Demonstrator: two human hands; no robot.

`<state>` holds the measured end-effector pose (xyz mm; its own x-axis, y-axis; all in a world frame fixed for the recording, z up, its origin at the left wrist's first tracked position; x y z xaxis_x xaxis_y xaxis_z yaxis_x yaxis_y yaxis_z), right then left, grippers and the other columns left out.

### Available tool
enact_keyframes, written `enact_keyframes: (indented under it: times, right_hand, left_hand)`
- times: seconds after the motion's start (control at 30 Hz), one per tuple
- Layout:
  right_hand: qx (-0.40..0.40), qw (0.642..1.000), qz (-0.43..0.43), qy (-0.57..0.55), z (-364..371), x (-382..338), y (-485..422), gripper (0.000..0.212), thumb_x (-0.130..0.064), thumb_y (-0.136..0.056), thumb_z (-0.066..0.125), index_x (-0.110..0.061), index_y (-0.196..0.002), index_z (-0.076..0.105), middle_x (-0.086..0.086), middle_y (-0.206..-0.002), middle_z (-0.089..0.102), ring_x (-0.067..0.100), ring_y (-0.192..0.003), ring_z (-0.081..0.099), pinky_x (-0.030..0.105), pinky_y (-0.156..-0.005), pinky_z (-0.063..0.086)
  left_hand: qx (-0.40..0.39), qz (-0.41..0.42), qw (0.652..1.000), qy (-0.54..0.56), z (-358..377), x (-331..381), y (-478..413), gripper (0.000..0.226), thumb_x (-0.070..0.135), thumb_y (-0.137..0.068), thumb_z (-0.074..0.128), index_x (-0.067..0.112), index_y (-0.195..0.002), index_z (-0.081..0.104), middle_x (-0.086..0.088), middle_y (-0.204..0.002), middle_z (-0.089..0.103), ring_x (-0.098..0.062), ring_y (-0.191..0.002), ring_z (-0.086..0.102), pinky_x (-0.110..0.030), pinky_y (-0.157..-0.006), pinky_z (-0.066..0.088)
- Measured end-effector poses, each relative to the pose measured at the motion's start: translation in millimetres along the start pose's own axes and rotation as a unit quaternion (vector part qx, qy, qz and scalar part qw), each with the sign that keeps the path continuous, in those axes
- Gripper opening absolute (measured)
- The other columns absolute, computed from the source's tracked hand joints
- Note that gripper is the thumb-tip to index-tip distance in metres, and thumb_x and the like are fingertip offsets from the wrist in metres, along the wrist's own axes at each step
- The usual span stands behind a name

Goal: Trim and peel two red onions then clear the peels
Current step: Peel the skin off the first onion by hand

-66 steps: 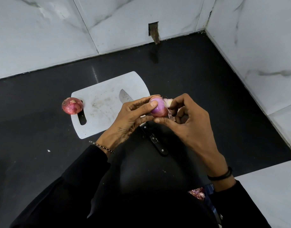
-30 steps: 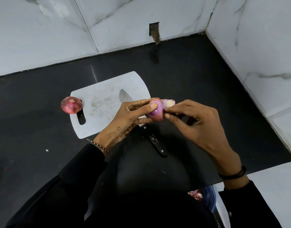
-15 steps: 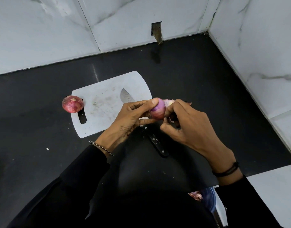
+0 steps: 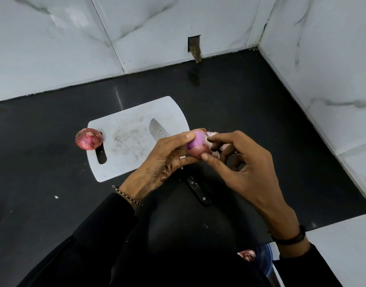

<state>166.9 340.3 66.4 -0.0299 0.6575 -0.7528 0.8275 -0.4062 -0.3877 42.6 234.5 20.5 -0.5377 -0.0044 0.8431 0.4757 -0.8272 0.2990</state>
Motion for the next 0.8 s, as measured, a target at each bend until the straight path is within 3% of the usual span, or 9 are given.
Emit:
enact_keyframes:
  times: [0.17, 0.3, 0.47, 0.67, 0.8]
  right_hand:
    - [-0.014, 1.0, -0.01, -0.017, -1.6, -3.3, -4.8, 0.033, -0.038, -0.086, 0.074, -0.02, -0.114, 0.068, -0.01, -0.106, 0.062, 0.006, -0.085, 0.061, 0.01, -0.068, 0.043]
    - [-0.031, 0.999, -0.01, -0.015, 0.6, -3.3, -8.7, 0.035, -0.045, -0.082, 0.075, -0.02, -0.105, 0.067, -0.009, -0.1, 0.061, 0.012, -0.077, 0.059, 0.012, -0.064, 0.044]
    - [-0.033, 0.999, 0.004, -0.004, 1.9, -0.7, -10.3, 0.031, -0.046, -0.081, 0.075, -0.023, -0.098, 0.063, -0.014, -0.095, 0.057, 0.015, -0.072, 0.055, 0.014, -0.06, 0.043]
    - [-0.035, 0.999, 0.036, 0.002, 2.6, 6.4, -8.4, 0.037, -0.054, -0.078, 0.071, -0.03, -0.104, 0.059, -0.016, -0.099, 0.058, 0.013, -0.074, 0.058, 0.014, -0.06, 0.046]
    - [-0.041, 0.998, 0.037, 0.015, 2.0, 8.2, -8.5, 0.037, -0.046, -0.078, 0.074, -0.025, -0.106, 0.06, -0.016, -0.099, 0.058, 0.007, -0.074, 0.057, 0.009, -0.062, 0.044]
  left_hand:
    - [0.009, 0.002, 0.998, -0.061, -3.7, 3.4, -2.8, 0.039, 0.028, -0.092, 0.058, 0.006, -0.122, 0.069, -0.012, -0.118, 0.072, -0.028, -0.106, 0.07, -0.034, -0.087, 0.058]
    - [0.014, 0.002, 0.996, -0.086, -3.4, 5.9, -1.7, 0.033, 0.031, -0.09, 0.065, 0.013, -0.115, 0.075, -0.016, -0.113, 0.073, -0.028, -0.103, 0.071, -0.031, -0.079, 0.059]
    - [0.033, -0.002, 0.995, -0.089, -0.7, 8.6, -0.4, 0.044, 0.036, -0.082, 0.07, 0.006, -0.113, 0.074, -0.019, -0.105, 0.075, -0.028, -0.097, 0.073, -0.031, -0.076, 0.059]
    - [0.06, -0.006, 0.993, -0.101, -0.1, 8.6, -1.8, 0.044, 0.036, -0.078, 0.07, 0.007, -0.111, 0.074, -0.017, -0.101, 0.076, -0.027, -0.095, 0.075, -0.031, -0.077, 0.061]
    - [0.055, -0.003, 0.993, -0.1, 4.4, 10.5, -1.3, 0.039, 0.03, -0.084, 0.069, 0.005, -0.114, 0.074, -0.016, -0.102, 0.076, -0.025, -0.094, 0.075, -0.029, -0.075, 0.061]
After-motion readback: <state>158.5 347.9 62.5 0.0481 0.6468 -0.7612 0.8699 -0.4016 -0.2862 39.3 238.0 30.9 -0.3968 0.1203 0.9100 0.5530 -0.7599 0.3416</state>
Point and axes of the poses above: each hand's wrist, its own y-axis away from the middle knuckle, its own z-axis out of the palm, x = y × z, the point moved 6 cm from there along -y, towards the middle knuckle
